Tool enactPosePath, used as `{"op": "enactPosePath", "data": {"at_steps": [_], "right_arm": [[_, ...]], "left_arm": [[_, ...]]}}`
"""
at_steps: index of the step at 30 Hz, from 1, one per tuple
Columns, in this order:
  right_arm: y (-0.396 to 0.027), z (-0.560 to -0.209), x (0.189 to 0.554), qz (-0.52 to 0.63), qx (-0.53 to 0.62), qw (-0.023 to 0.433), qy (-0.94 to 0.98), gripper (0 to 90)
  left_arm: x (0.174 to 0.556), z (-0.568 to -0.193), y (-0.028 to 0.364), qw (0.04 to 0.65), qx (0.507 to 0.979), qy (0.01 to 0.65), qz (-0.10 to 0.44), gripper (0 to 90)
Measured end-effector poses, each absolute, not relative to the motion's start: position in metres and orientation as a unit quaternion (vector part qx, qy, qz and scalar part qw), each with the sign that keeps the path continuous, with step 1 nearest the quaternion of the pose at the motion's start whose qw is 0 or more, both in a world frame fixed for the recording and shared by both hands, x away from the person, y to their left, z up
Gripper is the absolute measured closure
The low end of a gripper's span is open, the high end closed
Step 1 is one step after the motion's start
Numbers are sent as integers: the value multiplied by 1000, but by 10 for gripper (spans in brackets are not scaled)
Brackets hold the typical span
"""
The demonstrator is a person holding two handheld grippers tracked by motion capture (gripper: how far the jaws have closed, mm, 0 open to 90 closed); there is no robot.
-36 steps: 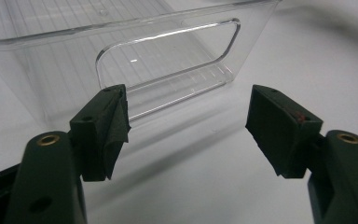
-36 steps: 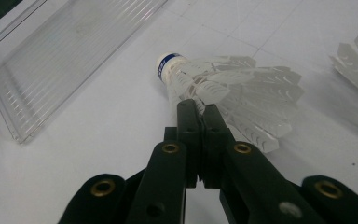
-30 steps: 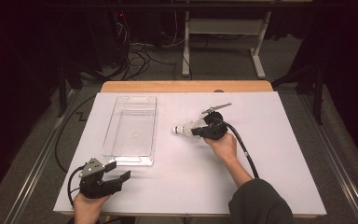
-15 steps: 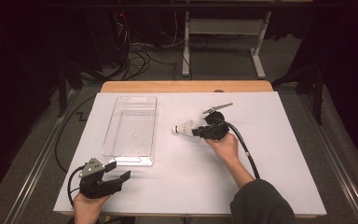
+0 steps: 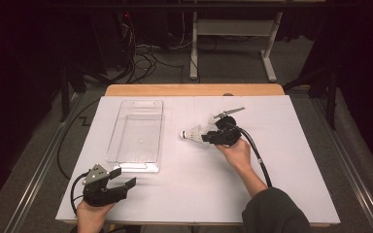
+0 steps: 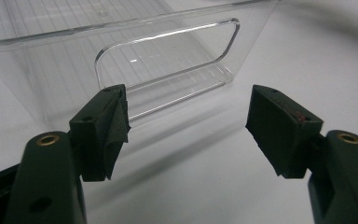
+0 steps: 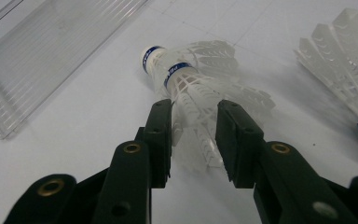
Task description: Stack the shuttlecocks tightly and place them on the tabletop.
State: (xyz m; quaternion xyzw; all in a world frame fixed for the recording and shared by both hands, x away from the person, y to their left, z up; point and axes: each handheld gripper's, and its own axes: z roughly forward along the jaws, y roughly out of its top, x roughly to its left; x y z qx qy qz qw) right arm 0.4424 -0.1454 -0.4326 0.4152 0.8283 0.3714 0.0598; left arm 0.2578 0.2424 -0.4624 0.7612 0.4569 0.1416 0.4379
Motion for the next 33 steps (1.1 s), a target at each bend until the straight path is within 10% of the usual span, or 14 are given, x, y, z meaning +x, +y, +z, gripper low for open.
{"op": "enactPosePath", "data": {"at_steps": [33], "right_arm": [[-159,-426,435,374,416,74,826,632]], "left_arm": [[258,-463,242,438,761,458,140,305]]}}
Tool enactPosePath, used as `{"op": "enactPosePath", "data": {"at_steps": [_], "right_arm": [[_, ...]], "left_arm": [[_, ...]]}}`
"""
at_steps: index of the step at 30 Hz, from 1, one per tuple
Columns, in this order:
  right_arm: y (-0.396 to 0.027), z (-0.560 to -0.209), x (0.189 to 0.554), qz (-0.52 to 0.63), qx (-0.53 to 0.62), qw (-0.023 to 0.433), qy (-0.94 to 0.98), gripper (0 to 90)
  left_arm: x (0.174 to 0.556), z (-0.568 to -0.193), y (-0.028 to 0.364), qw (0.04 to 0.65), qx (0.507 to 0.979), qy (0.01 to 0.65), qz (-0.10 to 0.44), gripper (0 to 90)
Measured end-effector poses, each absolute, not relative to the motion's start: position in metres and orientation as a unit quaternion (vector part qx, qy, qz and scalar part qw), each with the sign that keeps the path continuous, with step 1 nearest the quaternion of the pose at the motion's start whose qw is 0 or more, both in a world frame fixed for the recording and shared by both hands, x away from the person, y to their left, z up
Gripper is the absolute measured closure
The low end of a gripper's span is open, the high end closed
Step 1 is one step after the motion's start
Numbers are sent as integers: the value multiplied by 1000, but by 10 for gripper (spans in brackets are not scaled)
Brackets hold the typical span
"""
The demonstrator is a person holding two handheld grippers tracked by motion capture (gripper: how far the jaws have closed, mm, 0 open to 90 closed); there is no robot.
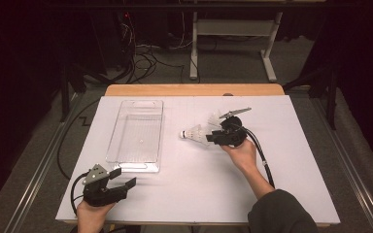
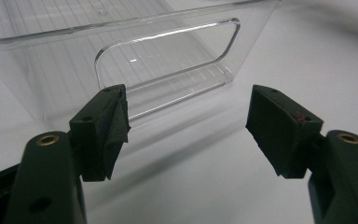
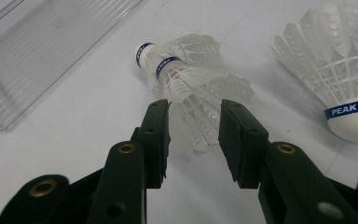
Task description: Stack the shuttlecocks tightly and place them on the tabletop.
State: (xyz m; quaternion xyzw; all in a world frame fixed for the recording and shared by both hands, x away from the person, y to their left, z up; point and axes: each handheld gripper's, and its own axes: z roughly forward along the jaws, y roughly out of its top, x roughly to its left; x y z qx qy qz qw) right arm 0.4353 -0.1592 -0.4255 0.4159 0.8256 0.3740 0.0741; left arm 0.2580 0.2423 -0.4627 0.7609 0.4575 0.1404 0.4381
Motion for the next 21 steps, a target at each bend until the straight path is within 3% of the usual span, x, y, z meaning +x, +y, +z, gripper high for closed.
{"op": "enactPosePath", "data": {"at_steps": [21], "right_arm": [[-162,-423,431,375,413,84,826,613]], "left_arm": [[258,-462,242,438,761,457,141,305]]}}
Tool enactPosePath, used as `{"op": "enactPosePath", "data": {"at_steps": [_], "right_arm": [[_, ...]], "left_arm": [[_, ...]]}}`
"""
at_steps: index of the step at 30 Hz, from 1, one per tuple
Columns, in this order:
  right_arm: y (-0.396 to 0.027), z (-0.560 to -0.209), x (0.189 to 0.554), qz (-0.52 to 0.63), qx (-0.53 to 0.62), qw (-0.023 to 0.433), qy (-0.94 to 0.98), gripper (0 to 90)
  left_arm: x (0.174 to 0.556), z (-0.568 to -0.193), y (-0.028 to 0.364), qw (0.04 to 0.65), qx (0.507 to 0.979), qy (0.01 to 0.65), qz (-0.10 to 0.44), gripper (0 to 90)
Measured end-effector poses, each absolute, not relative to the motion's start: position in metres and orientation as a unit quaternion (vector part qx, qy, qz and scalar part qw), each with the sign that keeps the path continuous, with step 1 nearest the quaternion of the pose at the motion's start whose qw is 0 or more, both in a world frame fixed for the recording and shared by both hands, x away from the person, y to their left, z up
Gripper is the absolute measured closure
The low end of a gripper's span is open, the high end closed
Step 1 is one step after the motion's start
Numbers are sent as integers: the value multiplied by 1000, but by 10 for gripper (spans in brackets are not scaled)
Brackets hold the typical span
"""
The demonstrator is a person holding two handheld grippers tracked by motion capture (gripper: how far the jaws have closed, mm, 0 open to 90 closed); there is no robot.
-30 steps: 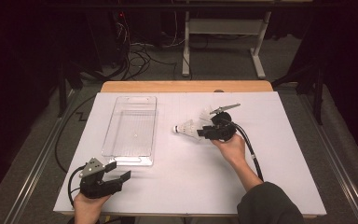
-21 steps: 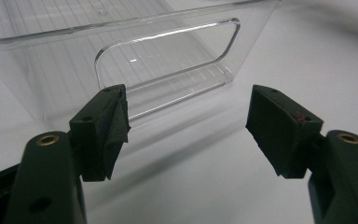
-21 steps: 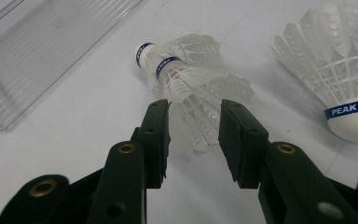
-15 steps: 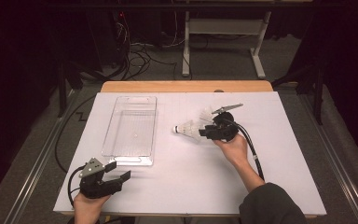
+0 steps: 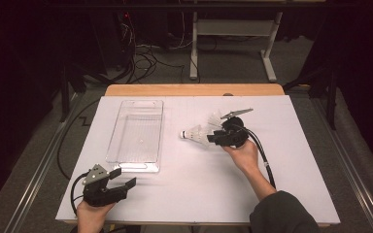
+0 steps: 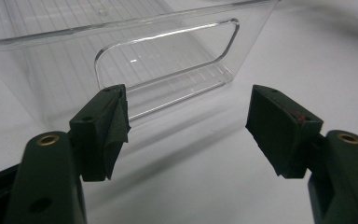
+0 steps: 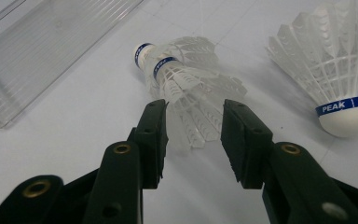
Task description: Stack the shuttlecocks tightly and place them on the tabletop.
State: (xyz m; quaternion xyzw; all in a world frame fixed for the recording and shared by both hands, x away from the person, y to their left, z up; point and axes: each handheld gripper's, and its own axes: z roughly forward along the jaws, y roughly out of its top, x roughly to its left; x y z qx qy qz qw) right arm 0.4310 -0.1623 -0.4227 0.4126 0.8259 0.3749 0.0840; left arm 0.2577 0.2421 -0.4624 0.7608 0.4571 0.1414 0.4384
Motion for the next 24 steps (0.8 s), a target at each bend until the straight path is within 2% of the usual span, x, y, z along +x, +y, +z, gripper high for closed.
{"op": "enactPosePath", "data": {"at_steps": [24], "right_arm": [[-176,-412,431,358,429,105,823,581]], "left_arm": [[257,-462,242,440,760,456,142,305]]}}
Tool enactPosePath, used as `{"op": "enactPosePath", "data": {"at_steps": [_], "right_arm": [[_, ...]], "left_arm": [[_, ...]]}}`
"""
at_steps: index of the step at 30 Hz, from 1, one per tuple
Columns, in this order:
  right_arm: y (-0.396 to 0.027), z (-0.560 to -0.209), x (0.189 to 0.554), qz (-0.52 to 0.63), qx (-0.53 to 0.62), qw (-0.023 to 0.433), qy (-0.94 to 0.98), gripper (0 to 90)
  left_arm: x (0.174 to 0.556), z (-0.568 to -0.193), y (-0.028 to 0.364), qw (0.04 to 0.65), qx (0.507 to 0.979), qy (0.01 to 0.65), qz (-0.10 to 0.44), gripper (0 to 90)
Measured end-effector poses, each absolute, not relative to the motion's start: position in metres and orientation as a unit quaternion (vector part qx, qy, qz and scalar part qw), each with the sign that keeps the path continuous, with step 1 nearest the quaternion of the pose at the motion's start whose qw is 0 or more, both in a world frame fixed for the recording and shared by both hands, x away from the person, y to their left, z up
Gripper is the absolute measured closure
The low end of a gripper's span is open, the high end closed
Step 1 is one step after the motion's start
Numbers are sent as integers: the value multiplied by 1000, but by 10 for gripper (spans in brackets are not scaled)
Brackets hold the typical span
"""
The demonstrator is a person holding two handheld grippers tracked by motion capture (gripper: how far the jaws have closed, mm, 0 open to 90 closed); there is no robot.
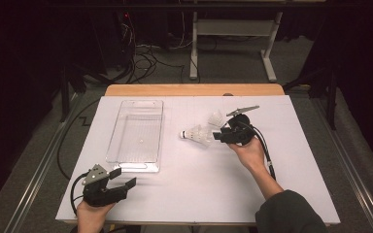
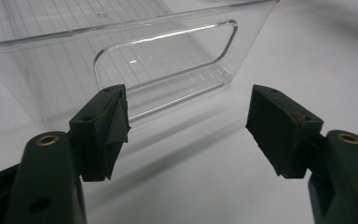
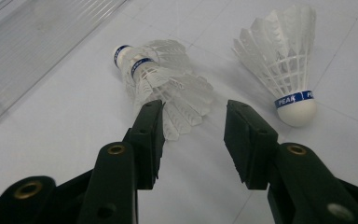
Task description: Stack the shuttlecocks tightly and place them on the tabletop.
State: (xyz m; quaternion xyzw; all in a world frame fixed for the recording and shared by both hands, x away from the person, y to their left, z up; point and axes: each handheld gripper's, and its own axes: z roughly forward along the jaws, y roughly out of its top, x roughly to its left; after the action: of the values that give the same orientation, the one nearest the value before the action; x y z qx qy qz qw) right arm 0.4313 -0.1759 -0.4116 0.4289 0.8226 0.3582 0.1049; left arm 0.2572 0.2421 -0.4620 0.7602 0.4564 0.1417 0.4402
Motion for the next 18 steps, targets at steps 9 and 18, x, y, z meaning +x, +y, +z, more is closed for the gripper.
{"op": "enactPosePath", "data": {"at_steps": [9,18], "right_arm": [[-176,-406,436,354,437,109,820,551],[-174,-395,444,336,445,116,822,524]], "left_arm": [[257,-462,243,441,759,458,142,304],[257,-462,243,441,758,458,142,304]]}}
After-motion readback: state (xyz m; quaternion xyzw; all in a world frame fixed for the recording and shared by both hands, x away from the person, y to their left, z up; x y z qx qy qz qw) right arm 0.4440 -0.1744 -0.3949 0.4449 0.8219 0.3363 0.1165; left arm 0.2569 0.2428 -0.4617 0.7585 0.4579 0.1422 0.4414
